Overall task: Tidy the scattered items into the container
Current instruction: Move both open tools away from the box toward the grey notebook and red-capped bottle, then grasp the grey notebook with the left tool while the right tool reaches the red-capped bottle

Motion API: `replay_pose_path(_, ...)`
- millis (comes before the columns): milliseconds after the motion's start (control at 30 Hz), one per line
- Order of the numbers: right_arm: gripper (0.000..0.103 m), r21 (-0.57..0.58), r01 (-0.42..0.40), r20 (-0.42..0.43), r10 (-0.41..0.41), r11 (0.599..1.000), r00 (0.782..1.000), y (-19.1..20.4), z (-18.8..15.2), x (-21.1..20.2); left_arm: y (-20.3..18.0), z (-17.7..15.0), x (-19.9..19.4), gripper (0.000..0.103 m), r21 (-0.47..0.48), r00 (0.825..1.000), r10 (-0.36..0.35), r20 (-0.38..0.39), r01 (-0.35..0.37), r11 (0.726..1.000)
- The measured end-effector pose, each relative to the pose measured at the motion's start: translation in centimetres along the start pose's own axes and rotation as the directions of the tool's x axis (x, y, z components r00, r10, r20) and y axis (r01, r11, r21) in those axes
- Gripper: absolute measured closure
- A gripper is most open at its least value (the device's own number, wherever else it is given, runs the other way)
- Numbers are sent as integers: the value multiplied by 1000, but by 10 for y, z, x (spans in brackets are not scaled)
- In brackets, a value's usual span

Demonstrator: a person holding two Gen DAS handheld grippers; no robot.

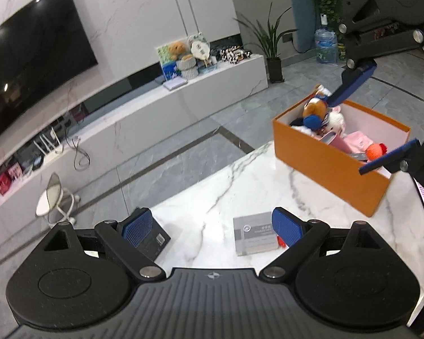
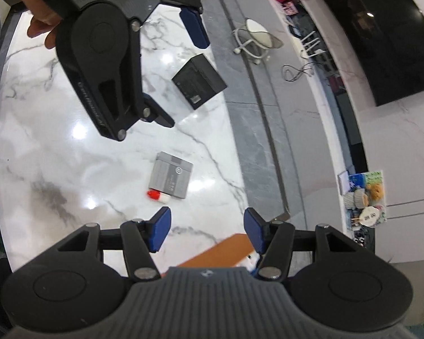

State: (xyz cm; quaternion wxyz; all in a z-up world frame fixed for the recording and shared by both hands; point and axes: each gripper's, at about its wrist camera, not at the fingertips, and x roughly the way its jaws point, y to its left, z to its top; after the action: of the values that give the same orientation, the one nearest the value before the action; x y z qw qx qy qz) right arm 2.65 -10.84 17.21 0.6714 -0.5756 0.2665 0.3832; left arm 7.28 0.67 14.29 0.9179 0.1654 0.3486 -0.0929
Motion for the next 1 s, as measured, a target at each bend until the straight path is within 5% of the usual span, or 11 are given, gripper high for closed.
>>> replay_pose_path(1000, 43, 71, -223, -102, 229, 972, 968, 11, -20, 172, 9, -54, 154, 0, -133, 969, -178, -173, 156, 979)
